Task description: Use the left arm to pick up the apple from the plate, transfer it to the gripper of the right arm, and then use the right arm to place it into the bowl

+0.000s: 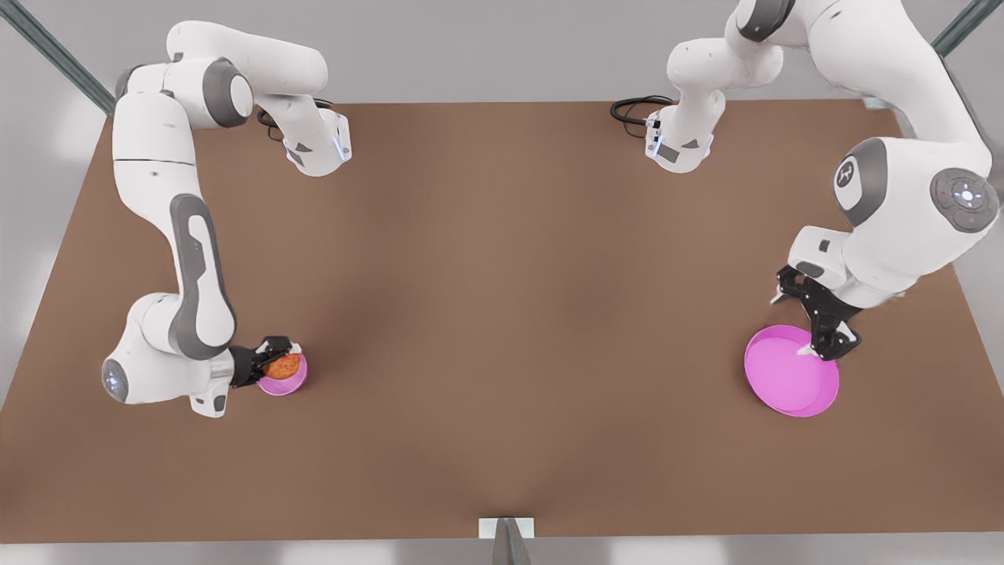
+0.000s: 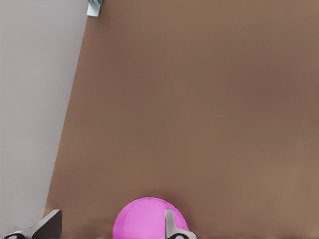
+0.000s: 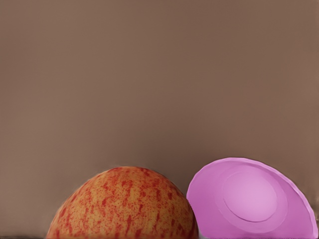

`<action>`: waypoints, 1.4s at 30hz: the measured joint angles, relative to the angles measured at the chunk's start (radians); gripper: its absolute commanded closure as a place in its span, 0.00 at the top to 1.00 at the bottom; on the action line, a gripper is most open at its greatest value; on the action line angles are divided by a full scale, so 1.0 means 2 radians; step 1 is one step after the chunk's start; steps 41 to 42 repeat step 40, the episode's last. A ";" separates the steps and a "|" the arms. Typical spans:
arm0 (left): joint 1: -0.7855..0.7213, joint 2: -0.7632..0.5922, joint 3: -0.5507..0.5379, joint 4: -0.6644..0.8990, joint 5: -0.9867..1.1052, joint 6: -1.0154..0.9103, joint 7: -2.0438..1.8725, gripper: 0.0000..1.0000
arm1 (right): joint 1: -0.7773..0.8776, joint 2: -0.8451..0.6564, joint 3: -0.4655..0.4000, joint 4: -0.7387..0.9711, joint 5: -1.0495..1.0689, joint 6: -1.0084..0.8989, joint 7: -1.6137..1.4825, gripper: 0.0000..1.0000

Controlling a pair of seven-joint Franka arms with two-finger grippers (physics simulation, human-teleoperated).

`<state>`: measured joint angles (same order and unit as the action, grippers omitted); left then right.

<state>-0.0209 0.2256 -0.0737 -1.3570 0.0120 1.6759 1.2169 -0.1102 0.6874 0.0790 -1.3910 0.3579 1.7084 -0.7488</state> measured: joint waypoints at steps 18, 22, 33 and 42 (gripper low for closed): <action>-0.044 0.007 0.047 0.008 0.002 -0.078 -0.419 1.00 | -0.016 0.031 -0.003 0.002 -0.042 0.058 -0.032 1.00; -0.043 0.009 0.047 0.008 0.002 -0.081 -0.472 1.00 | 0.011 -0.007 0.004 0.031 -0.070 0.057 -0.021 1.00; -0.044 0.031 0.046 0.022 0.002 -0.082 -0.558 1.00 | 0.046 -0.183 -0.005 0.086 -0.216 -0.100 0.134 1.00; -0.045 0.031 0.046 0.022 0.002 -0.082 -0.586 1.00 | 0.051 -0.178 -0.005 0.090 -0.208 -0.123 0.205 1.00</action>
